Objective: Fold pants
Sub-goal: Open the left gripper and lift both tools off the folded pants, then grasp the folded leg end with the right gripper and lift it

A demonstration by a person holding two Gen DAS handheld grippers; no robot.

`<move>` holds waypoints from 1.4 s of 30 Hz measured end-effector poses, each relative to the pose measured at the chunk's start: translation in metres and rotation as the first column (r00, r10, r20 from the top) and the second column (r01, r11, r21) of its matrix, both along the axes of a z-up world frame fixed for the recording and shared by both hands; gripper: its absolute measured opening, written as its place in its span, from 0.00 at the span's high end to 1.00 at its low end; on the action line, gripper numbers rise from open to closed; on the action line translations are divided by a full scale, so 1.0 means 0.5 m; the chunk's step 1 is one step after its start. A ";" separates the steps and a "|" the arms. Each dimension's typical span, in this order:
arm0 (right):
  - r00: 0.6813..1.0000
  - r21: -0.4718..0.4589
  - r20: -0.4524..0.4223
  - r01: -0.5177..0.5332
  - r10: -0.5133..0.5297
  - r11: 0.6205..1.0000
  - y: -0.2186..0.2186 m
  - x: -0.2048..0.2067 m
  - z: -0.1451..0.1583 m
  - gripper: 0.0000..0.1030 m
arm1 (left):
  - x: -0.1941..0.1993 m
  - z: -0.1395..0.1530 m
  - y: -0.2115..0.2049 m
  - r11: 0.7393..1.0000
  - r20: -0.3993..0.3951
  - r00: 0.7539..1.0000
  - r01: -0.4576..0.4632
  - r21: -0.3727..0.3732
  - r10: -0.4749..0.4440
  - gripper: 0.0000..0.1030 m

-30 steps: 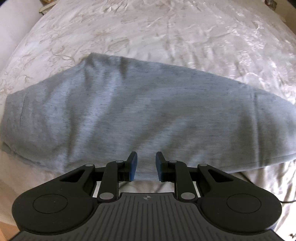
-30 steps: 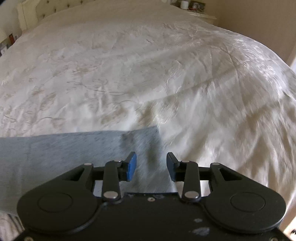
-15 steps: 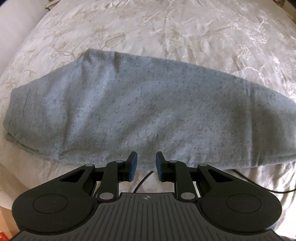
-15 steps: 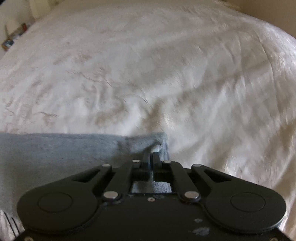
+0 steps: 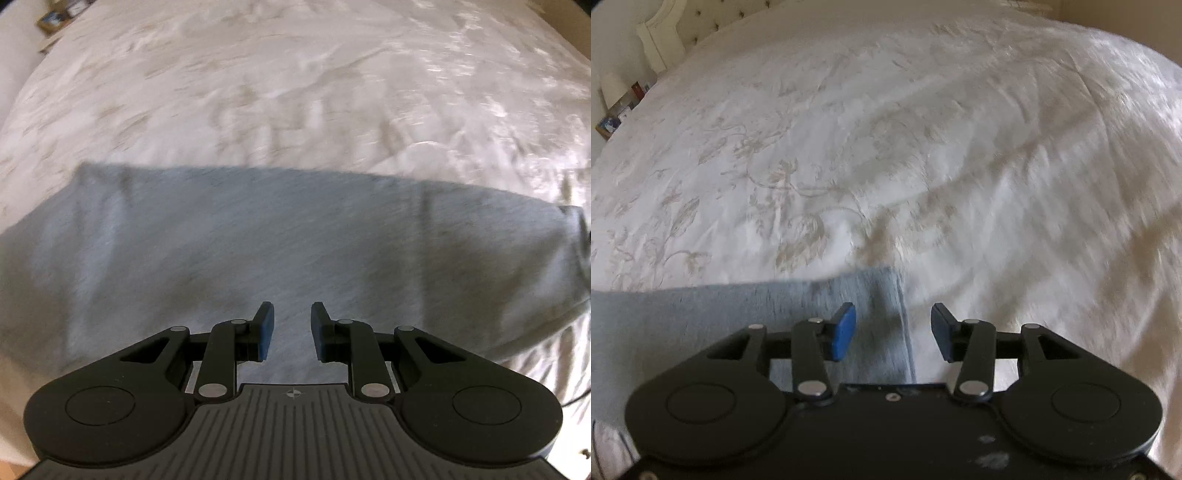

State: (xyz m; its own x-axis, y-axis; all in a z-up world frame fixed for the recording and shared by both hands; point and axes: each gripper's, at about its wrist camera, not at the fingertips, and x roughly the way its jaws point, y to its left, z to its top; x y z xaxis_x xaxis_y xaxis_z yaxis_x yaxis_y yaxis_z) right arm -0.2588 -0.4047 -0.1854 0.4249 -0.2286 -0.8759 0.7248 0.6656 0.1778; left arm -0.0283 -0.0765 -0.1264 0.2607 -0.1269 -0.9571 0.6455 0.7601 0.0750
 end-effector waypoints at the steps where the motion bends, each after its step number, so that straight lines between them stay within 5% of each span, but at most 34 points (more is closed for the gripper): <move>1: 1.000 0.016 0.001 0.000 0.000 1.000 0.002 -0.011 0.000 0.51 | 0.000 -0.005 -0.018 1.000 -0.007 1.000 0.013 -0.009 -0.013 0.79; 6: 1.000 0.084 0.001 0.006 -0.006 0.996 0.014 -0.045 -0.006 0.41 | 0.014 -0.050 -0.108 0.998 -0.027 0.998 0.058 -0.030 -0.059 0.79; 12: 1.000 0.152 -0.002 -0.019 0.019 0.988 0.025 -0.054 -0.028 0.40 | 0.067 -0.118 -0.176 1.000 -0.045 0.999 0.018 0.013 -0.018 0.79; 21: 0.998 0.263 0.035 -0.065 0.058 0.963 -0.004 -0.020 -0.080 0.38 | 0.112 -0.127 -0.227 0.999 -0.036 0.999 0.040 0.031 -0.039 0.79; 22: 0.997 0.277 0.043 -0.067 0.058 0.958 -0.008 -0.016 -0.085 0.41 | 0.116 -0.126 -0.229 0.999 -0.039 0.998 0.040 0.028 -0.039 0.79; 24: 0.997 0.294 0.059 -0.067 0.051 0.953 -0.015 -0.013 -0.090 0.79 | 0.122 -0.119 -0.229 0.999 -0.040 0.998 0.045 0.019 -0.045 0.79; 25: 0.995 0.323 0.082 -0.075 0.051 0.943 -0.019 -0.013 -0.091 0.87 | 0.124 -0.110 -0.225 0.999 -0.036 0.998 0.045 0.011 -0.044 0.79; 33: 0.983 0.307 0.182 -0.057 0.000 0.950 -0.013 -0.029 0.001 0.88 | 0.063 -0.044 -0.148 0.996 -0.030 0.997 0.073 -0.045 -0.074 0.79; 38: 0.977 0.278 0.212 -0.054 -0.007 0.959 0.005 -0.025 0.057 0.89 | 0.003 -0.079 -0.137 0.992 -0.102 0.986 0.129 -0.013 -0.129 0.79; 42: 0.976 0.262 0.217 -0.056 -0.002 0.963 0.019 -0.021 0.081 0.89 | -0.026 -0.123 -0.142 0.984 -0.075 0.983 0.174 0.043 -0.170 0.79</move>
State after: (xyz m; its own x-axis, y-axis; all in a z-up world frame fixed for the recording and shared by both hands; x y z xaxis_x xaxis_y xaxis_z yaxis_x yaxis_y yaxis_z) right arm -0.2692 -0.3951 -0.1450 0.6113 0.0135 -0.7913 0.6329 0.5920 0.4990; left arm -0.0412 -0.1474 -0.1879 0.1707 -0.1162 -0.9785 0.7711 0.6339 0.0592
